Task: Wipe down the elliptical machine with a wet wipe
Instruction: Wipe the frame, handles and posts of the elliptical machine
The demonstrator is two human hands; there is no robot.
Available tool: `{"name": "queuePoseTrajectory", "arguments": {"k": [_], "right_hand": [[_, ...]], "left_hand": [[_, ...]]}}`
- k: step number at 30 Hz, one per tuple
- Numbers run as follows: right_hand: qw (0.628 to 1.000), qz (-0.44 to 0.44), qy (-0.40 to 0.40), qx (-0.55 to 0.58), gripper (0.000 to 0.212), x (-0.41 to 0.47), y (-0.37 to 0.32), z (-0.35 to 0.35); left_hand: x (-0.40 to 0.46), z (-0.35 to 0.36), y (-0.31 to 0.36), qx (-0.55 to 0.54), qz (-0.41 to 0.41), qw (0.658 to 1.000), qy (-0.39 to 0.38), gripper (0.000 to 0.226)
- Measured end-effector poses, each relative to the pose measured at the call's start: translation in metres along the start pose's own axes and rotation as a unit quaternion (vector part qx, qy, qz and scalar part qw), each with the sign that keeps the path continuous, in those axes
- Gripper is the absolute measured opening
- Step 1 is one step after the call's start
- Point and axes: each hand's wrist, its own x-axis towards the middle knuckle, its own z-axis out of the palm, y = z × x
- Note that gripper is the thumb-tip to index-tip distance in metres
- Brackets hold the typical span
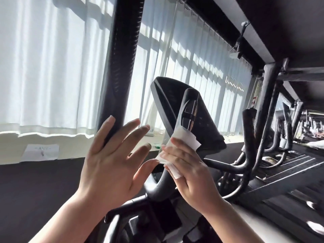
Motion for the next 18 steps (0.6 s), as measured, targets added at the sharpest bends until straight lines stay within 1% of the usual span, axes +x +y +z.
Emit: {"name": "queuePoseTrajectory", "arguments": {"k": [2, 3, 4, 6, 7, 9, 11, 12, 18], "right_hand": [[0.999, -0.019, -0.012, -0.039, 0.038, 0.004, 0.002, -0.01], [0.998, -0.034, -0.004, -0.059, 0.041, 0.009, 0.003, -0.015], [0.996, -0.05, 0.014, -0.078, 0.042, 0.016, 0.005, -0.021], [0.99, -0.06, 0.076, -0.1, 0.036, 0.037, 0.017, -0.032], [0.988, -0.043, 0.11, -0.098, 0.034, 0.05, 0.025, -0.036], [0.985, 0.031, 0.156, -0.066, 0.037, 0.074, 0.039, -0.035], [0.98, 0.111, 0.164, -0.01, 0.043, 0.084, 0.044, -0.024], [0.978, 0.132, 0.161, 0.01, 0.044, 0.082, 0.043, -0.016], [0.97, 0.163, 0.172, 0.063, 0.042, 0.022, 0.001, 0.017]], "left_hand": [[0.0, 0.0, 0.0, 0.002, 0.002, 1.0, -0.005, 0.048], [-0.001, -0.001, 0.0, 0.004, 0.001, 1.0, -0.006, 0.048], [-0.001, 0.0, 0.0, 0.006, 0.0, 1.0, -0.008, 0.049], [-0.001, 0.0, 0.001, 0.009, -0.001, 1.0, -0.009, 0.05], [-0.001, -0.001, 0.001, 0.009, -0.001, 1.0, -0.009, 0.051], [0.0, -0.001, 0.002, 0.011, -0.001, 1.0, -0.009, 0.051], [0.0, 0.0, 0.001, 0.012, -0.002, 1.0, -0.009, 0.051], [0.0, 0.0, 0.001, 0.013, -0.003, 1.0, -0.008, 0.052], [0.0, 0.001, 0.0, 0.015, 0.0, 1.0, -0.007, 0.053]]}}
